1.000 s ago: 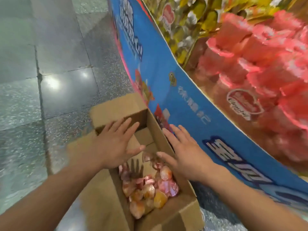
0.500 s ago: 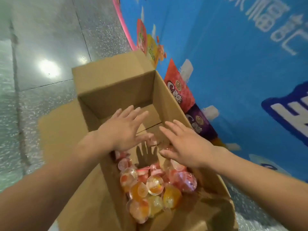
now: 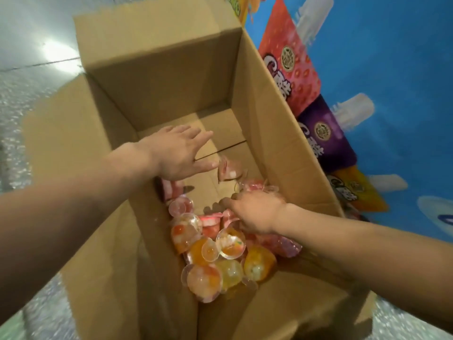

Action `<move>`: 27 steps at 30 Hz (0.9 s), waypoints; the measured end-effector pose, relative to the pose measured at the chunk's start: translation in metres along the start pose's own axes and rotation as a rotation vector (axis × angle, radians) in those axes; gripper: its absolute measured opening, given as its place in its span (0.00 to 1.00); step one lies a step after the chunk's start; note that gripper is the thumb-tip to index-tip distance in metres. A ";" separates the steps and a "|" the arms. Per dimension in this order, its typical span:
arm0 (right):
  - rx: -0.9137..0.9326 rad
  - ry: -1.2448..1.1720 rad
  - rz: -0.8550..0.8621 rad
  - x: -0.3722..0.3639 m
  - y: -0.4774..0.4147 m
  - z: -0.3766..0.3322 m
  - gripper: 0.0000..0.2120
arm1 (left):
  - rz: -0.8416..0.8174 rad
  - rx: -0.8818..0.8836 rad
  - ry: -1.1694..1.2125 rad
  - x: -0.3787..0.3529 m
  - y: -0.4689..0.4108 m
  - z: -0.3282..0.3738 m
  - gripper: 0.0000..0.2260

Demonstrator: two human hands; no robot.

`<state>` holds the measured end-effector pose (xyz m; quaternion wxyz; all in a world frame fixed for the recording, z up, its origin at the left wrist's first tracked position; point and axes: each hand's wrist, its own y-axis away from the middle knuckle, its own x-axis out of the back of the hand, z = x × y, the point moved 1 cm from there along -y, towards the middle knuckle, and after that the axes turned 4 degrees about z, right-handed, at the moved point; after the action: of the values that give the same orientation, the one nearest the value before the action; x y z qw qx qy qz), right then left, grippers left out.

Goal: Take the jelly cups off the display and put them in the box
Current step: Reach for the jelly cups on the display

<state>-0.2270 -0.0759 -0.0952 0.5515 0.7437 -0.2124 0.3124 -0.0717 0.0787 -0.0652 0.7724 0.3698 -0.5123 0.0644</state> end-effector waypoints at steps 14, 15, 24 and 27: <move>-0.124 -0.079 -0.295 -0.012 -0.033 0.007 0.18 | -0.034 0.002 0.019 -0.007 -0.004 -0.005 0.38; -0.120 -0.082 -0.302 -0.011 -0.035 0.007 0.18 | -0.031 0.002 0.022 -0.007 -0.005 -0.005 0.38; -0.068 -0.016 -0.308 -0.021 -0.045 0.010 0.15 | -0.042 -0.009 0.039 -0.009 -0.003 -0.007 0.37; -0.087 -0.041 -0.346 -0.016 -0.045 0.014 0.15 | -0.035 -0.009 0.028 -0.007 -0.003 -0.009 0.36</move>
<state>-0.2053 -0.0764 -0.1400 0.6243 0.7509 -0.1057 0.1878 -0.0671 0.0848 -0.0746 0.7823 0.3742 -0.4951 0.0539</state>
